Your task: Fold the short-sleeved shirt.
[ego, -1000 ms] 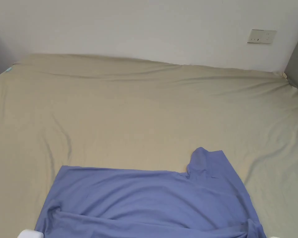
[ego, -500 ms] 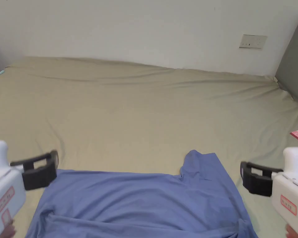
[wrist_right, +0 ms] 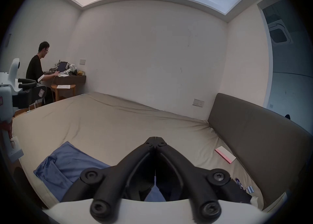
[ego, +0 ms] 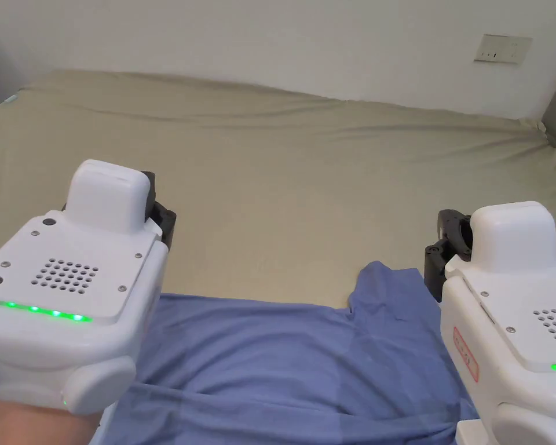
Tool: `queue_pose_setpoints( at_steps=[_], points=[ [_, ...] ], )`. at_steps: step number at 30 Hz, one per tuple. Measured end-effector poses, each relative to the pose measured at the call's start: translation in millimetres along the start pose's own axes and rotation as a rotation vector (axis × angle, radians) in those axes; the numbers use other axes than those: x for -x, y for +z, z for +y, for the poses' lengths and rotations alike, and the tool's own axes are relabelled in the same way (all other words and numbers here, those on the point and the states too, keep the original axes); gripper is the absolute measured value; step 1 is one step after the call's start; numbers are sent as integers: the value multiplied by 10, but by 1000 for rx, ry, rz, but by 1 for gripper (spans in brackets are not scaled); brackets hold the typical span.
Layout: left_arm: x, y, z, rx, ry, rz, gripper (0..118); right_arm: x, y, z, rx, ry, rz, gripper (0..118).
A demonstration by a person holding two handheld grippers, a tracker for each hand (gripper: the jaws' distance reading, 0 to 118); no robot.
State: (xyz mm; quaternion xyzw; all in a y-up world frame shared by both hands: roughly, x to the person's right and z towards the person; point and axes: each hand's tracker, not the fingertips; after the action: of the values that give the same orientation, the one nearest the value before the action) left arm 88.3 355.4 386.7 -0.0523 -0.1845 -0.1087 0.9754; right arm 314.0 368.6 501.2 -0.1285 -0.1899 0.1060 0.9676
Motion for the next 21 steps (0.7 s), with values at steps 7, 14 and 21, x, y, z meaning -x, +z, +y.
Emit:
queue_pose_setpoints(
  at_steps=[7, 14, 21],
  points=[
    [29, -581, -605, 206, -114, -43, 0, -60, -332, -326, 98, 5, 10, 2],
    [502, -1639, -1836, 694, -60, -55, 57, -304, -676, -728, 231, -17, -25, 2],
    [875, -2395, -2271, 792, 132, 6, 114, -569, -925, -950, 310, -22, -72, 2]
  ],
)
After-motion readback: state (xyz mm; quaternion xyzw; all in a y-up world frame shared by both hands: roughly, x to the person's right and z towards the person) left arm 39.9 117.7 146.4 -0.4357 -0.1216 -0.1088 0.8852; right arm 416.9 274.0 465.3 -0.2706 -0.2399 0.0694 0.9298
